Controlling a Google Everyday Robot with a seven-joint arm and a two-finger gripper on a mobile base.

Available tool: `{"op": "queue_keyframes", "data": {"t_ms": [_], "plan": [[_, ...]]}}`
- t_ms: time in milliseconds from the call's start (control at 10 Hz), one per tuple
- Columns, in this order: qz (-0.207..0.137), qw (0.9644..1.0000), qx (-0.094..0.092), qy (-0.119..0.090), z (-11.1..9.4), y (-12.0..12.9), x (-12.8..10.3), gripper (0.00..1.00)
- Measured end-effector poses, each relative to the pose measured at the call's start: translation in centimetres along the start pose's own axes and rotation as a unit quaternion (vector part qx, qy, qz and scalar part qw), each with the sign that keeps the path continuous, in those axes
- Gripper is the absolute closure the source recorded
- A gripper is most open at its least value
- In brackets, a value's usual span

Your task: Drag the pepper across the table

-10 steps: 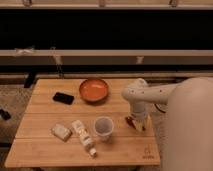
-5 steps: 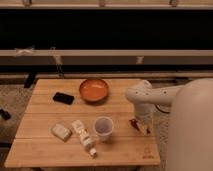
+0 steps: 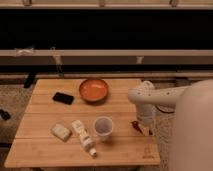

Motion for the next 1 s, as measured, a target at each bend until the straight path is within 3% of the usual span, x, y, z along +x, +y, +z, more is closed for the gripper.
{"op": "queue_keyframes", "data": {"t_ms": [400, 700, 1000], "plan": [[-0.013, 0.9998, 0.005, -0.016, -1.5, 0.0, -0.5, 0.20], [-0.032, 0.9987, 0.014, -0.039, -3.8, 0.0, -2.4, 0.20], [-0.032, 0.9986, 0.014, -0.039, -3.8, 0.1, -2.4, 0.20]]}}
